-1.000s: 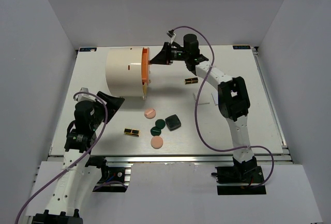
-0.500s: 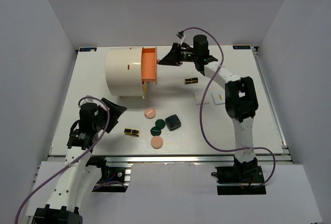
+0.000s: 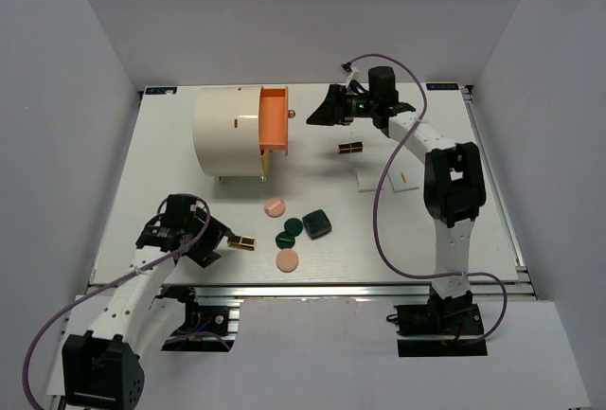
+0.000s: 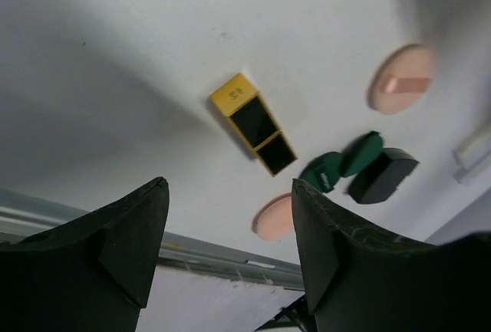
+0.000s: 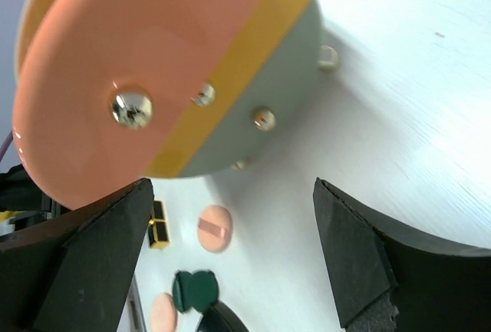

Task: Organize the makeup

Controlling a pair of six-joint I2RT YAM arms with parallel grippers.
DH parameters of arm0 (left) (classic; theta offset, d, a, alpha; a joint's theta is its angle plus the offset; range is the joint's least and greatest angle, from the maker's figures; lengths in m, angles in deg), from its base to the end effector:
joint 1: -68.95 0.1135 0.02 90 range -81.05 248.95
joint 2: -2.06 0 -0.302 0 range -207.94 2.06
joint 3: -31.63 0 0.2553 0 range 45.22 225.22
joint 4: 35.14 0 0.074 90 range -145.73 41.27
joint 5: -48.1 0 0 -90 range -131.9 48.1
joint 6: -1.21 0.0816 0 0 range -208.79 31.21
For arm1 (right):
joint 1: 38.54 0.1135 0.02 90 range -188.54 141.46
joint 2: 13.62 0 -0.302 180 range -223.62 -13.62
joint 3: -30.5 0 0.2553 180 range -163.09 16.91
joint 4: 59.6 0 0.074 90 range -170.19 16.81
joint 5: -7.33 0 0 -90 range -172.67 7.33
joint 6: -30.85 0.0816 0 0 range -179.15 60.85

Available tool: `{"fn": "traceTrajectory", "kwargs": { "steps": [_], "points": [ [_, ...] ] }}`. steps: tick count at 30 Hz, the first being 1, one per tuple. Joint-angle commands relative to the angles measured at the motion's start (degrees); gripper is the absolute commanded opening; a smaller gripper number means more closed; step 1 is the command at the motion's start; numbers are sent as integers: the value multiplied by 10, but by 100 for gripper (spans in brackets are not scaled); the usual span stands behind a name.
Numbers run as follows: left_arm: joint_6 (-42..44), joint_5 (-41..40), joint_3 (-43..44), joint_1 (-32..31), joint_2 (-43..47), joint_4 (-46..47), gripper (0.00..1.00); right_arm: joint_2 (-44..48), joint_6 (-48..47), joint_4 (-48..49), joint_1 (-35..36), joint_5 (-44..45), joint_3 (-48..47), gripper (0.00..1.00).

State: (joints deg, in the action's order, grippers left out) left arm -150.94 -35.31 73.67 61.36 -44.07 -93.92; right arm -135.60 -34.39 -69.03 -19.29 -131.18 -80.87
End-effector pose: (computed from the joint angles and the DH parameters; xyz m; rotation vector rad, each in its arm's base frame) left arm 0.1336 -0.0273 0.1750 -1.2365 2.4818 -0.5134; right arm 0.5002 0.2394 0.2788 -0.5142 1.9541 1.3103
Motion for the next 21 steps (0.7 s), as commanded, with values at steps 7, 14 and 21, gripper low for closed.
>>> {"fn": "traceTrajectory", "kwargs": {
  "steps": [7, 14, 21],
  "points": [
    [-71, -39, 38, -50, -147, 21, 74, 157, -129, -61, -38, 74, 103, 89],
    [-116, -83, 73, -81, -240, 53, 75, 256, -166, -28, -53, 88, 234, 89],
    [-142, -72, 42, -87, -257, 99, 75, 301, -174, -25, -73, 83, 290, 89]
  ]
}}
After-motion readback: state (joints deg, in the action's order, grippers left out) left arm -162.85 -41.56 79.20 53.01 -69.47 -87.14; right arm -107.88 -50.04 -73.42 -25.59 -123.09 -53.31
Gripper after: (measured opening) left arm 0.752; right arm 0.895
